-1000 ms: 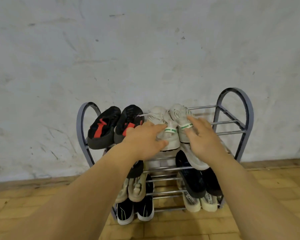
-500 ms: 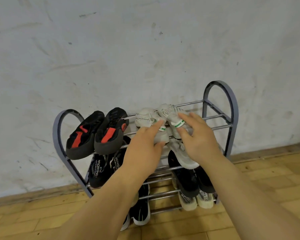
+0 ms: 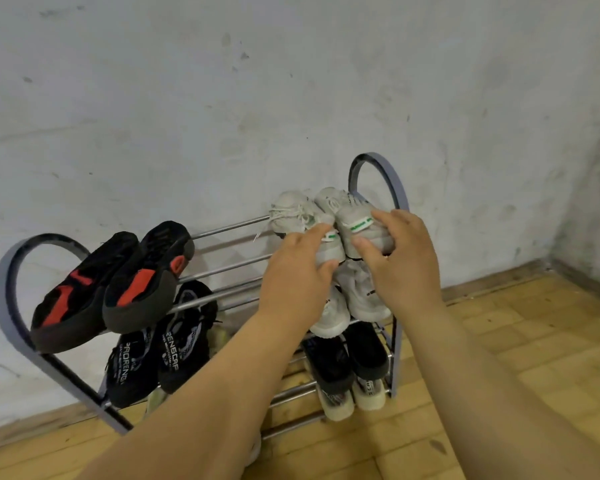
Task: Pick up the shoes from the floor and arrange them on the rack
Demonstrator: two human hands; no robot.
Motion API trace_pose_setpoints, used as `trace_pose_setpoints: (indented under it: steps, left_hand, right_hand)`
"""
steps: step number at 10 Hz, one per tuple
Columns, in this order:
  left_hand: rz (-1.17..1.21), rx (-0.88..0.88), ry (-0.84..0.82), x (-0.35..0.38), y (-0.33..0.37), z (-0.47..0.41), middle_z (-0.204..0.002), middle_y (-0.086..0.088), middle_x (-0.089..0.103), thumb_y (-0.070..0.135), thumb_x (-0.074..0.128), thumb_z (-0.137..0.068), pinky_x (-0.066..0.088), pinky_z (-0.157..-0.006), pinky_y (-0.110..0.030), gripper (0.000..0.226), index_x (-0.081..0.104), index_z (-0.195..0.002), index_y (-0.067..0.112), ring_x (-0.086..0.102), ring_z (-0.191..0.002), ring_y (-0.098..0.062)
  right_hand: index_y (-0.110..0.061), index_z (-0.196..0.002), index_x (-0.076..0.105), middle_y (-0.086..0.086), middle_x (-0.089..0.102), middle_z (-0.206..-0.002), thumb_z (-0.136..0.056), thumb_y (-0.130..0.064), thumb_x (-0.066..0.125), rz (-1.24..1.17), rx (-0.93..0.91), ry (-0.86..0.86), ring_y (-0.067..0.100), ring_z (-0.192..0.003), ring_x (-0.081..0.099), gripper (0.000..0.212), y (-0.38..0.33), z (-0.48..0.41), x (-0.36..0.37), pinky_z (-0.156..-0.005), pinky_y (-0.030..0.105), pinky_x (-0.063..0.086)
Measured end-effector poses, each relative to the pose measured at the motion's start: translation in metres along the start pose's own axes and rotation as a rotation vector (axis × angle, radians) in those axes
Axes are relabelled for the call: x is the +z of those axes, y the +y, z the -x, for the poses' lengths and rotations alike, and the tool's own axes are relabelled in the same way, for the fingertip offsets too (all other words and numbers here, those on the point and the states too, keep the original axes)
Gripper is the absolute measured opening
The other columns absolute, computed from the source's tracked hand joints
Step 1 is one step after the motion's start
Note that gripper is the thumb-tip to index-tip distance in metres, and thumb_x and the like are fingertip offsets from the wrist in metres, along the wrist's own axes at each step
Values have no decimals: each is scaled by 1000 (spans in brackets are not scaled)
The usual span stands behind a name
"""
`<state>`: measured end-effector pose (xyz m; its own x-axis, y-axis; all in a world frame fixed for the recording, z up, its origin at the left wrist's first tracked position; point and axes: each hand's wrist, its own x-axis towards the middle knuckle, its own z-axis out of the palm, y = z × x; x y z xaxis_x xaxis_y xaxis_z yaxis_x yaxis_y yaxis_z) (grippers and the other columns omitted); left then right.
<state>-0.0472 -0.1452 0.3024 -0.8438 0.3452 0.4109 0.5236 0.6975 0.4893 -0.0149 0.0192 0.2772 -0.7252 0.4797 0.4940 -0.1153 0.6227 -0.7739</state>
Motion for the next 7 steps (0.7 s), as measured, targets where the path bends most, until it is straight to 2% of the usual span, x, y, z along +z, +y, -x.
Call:
trace_pose_setpoints:
  steps: [1, 2, 3, 4, 5, 6, 7]
  left_hand:
    - [-13, 20, -15, -1, -4, 2, -147, 2, 48, 32, 62, -102, 39, -104, -29, 61, 36, -157, 41, 48, -132, -19]
    - [-20, 33, -32, -4, -12, 3, -143, 4, 46, 32, 60, -103, 41, -100, -28, 63, 32, -158, 44, 51, -126, -17]
    - [-18, 38, -50, -7, -16, 6, -140, 5, 46, 31, 59, -103, 44, -98, -28, 64, 30, -158, 45, 53, -120, -16]
    - [-22, 47, -43, -7, -19, 9, -139, 7, 46, 29, 58, -103, 48, -96, -32, 67, 25, -159, 48, 55, -115, -16]
    - [-8, 51, -76, -7, -20, 7, -140, 7, 45, 29, 58, -103, 50, -98, -35, 71, 20, -160, 49, 55, -113, -16]
    - [66, 51, -139, -10, -21, 14, -153, 7, 35, 32, 63, -101, 43, -112, -37, 78, 16, -160, 50, 45, -134, -17]
    - [2, 13, -96, -34, -27, 26, -163, 7, 23, 39, 64, -99, 31, -121, -35, 76, 20, -160, 48, 30, -149, -16]
  right_hand:
    - [-28, -134, 62, -9, 42, -122, -88, -43, 77, 2, 32, 100, 20, -119, 53, 50, -2, 2, 4, -101, 35, 48]
    - [-26, -131, 63, -9, 42, -121, -88, -42, 78, -9, 36, 118, 16, -113, 55, 48, -6, 4, 10, -94, 28, 47]
    - [-23, -132, 64, -4, 48, -128, -92, -38, 76, -20, 32, 113, 13, -112, 54, 44, -6, 7, 14, -89, 20, 40]
    - [-20, -137, 62, 1, 53, -134, -97, -35, 71, -18, 32, 105, 13, -118, 54, 44, -3, 8, 17, -90, 18, 36]
    - [-19, -141, 58, 1, 54, -138, -97, -35, 69, 14, 36, 77, 15, -123, 53, 48, -5, 7, 15, -92, 22, 37]
    - [-17, -142, 54, 4, 54, -137, -94, -35, 71, 70, -38, 73, 21, -124, 52, 53, -9, 13, 10, -97, 28, 38]
    - [-17, -142, 54, 8, 52, -143, -90, -39, 72, 167, -133, 75, 25, -131, 46, 59, -23, 20, 9, -105, 31, 35]
